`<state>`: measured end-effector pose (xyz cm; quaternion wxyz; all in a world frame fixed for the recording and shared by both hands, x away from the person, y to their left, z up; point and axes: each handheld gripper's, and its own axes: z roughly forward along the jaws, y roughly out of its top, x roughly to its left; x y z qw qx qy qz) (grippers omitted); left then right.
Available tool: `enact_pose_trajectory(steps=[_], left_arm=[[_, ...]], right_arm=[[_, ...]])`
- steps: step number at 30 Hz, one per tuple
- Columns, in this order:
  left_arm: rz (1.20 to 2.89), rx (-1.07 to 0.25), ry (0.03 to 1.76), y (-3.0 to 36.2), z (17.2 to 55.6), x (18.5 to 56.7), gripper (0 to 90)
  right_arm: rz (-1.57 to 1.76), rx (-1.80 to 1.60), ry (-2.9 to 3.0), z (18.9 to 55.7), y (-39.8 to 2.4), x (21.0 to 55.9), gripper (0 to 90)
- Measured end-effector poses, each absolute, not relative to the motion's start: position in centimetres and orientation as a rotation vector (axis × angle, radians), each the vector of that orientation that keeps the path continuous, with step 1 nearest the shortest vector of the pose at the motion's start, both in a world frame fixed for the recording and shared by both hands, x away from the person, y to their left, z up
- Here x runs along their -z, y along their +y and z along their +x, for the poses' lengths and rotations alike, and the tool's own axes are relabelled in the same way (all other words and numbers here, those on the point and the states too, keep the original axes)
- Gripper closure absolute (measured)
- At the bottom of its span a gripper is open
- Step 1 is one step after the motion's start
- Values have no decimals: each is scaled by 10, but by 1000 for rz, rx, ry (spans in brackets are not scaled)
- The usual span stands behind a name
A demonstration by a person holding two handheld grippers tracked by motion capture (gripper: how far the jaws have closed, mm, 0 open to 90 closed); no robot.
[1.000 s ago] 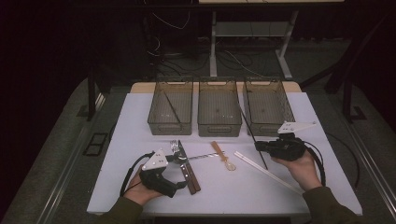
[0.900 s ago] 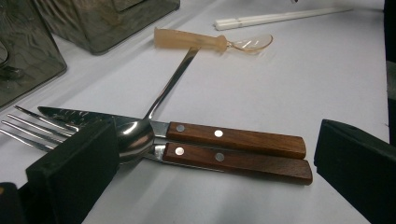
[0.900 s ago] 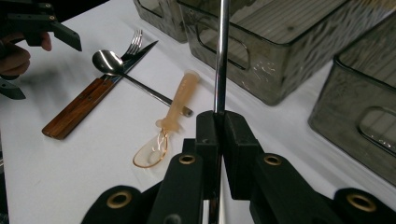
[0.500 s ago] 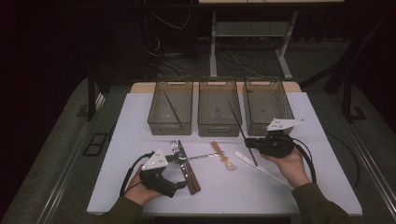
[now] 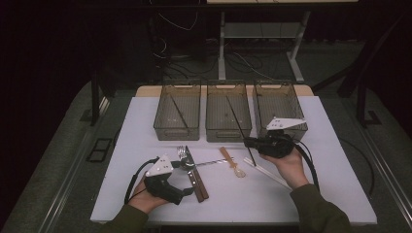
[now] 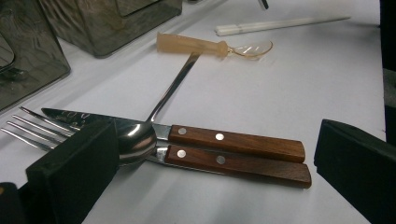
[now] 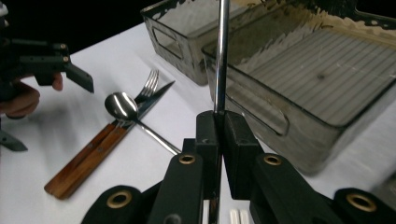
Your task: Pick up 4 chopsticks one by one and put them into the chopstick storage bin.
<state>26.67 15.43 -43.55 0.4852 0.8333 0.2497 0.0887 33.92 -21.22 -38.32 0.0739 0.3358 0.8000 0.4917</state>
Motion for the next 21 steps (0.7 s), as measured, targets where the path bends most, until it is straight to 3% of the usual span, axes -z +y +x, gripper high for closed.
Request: enact_pose_trajectory(steps=[21], left_arm=[[2035,-209,601,154,267,435,0]], right_arm=[[1033,-1587,2296,368,-167,368,853]])
